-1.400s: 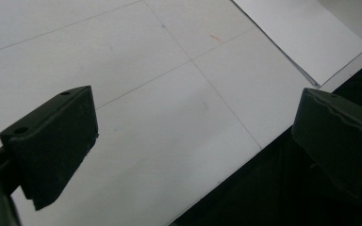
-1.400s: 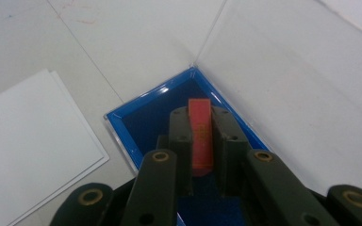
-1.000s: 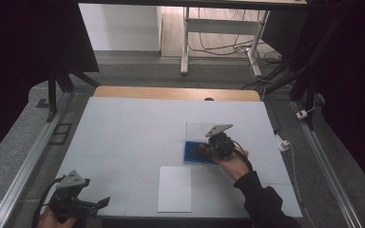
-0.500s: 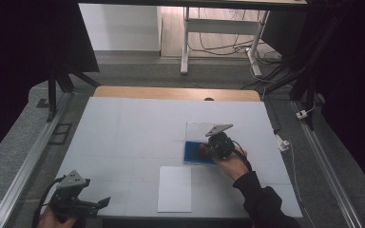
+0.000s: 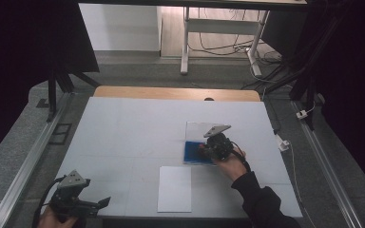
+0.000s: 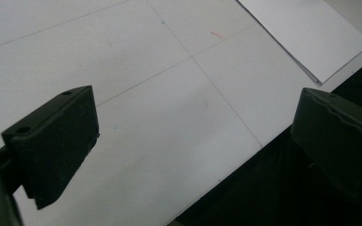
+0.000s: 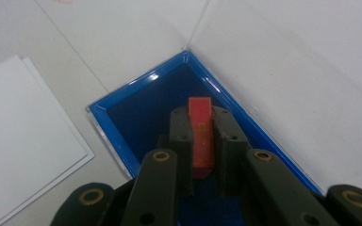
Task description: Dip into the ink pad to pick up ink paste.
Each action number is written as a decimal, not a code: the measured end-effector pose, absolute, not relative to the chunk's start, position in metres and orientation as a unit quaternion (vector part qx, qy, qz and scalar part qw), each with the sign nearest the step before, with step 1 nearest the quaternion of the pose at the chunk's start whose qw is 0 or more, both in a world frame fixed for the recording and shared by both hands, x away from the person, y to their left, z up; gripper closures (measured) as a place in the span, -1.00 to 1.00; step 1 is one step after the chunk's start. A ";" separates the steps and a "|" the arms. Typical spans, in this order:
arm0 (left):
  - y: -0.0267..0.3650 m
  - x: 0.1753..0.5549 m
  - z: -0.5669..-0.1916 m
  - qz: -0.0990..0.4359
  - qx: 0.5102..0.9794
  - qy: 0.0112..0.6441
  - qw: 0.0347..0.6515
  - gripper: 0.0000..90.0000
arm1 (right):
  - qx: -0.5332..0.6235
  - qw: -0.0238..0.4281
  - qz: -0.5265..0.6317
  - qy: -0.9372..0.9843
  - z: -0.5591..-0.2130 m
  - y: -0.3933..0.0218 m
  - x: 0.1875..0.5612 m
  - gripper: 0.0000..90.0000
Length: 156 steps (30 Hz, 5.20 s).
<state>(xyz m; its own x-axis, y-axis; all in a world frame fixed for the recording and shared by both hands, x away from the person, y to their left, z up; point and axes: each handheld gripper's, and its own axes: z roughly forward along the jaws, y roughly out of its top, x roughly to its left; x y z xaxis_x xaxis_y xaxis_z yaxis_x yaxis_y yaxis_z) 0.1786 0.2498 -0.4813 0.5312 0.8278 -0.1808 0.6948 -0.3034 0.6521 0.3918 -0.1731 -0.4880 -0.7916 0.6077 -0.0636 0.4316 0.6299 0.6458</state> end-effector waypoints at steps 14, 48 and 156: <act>0.250 0.179 -0.481 0.095 0.801 0.476 0.352 -0.95 | 0.303 0.121 0.333 0.885 -0.489 -0.179 0.396 0.79; 0.251 0.178 -0.481 0.093 0.799 0.475 0.356 -0.95 | 0.305 0.143 0.328 0.882 -0.481 -0.188 0.397 0.78; 0.252 0.179 -0.481 0.089 0.798 0.475 0.359 -0.94 | 0.278 0.089 0.405 0.867 -0.451 -0.198 0.353 0.78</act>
<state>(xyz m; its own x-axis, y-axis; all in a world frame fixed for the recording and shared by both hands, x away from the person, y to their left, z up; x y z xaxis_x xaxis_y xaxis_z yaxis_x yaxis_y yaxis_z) 0.1790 0.2517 -0.4809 0.5321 0.8230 -0.1988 0.6947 -0.2902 0.6582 0.3527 -0.1979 -0.4508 -0.8298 0.5537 0.0701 0.4092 0.5181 0.7511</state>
